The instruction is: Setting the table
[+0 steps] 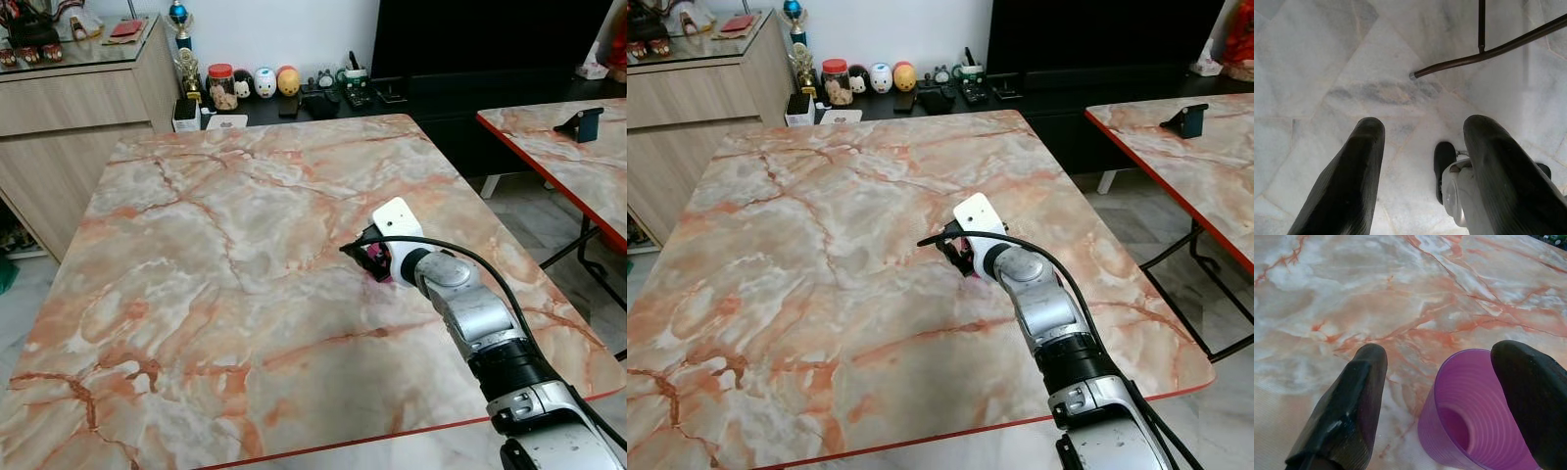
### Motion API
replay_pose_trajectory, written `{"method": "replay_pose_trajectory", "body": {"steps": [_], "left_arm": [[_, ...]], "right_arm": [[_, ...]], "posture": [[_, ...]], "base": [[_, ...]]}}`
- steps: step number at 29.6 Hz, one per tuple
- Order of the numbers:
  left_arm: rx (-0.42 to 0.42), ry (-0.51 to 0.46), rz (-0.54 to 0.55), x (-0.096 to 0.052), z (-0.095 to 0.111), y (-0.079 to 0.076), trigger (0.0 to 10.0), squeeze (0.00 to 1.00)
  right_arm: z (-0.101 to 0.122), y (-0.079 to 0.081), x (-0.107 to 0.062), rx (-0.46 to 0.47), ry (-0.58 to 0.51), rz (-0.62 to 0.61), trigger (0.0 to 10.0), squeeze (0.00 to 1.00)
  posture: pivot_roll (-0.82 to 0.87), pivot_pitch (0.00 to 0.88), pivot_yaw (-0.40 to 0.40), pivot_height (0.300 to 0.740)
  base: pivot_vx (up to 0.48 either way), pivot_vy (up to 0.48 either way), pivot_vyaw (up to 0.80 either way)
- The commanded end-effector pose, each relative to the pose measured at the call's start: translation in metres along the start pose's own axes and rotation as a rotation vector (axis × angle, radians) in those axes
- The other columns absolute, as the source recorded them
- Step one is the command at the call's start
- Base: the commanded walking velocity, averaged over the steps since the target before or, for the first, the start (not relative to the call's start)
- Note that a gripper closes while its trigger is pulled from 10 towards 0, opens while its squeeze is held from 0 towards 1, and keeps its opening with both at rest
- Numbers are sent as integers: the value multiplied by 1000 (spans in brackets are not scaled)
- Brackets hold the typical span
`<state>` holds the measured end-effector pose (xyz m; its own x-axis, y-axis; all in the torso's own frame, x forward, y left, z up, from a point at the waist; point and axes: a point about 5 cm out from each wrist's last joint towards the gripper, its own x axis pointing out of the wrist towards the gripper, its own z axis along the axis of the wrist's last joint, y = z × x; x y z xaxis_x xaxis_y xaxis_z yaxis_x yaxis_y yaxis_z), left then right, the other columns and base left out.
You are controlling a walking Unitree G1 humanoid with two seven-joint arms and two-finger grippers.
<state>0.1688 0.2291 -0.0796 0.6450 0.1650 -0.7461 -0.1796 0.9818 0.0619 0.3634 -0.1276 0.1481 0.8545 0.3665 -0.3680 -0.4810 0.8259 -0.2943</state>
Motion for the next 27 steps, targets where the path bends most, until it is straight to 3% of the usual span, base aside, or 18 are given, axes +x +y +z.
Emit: {"method": "replay_pose_trajectory", "body": {"steps": [1,27], "left_arm": [[7,-6,2,0,1,-1,10000,0],[2,-26,-3,0,1,-3,10000,0]], "right_arm": [[4,3,0,-21,-5,6,10000,0],[-19,3,2,-27,94,-31,10000,0]], "posture": [[-111,0,13,719],[-104,0,4,719]], "base": [[0,0,0],[0,0,0]]}}
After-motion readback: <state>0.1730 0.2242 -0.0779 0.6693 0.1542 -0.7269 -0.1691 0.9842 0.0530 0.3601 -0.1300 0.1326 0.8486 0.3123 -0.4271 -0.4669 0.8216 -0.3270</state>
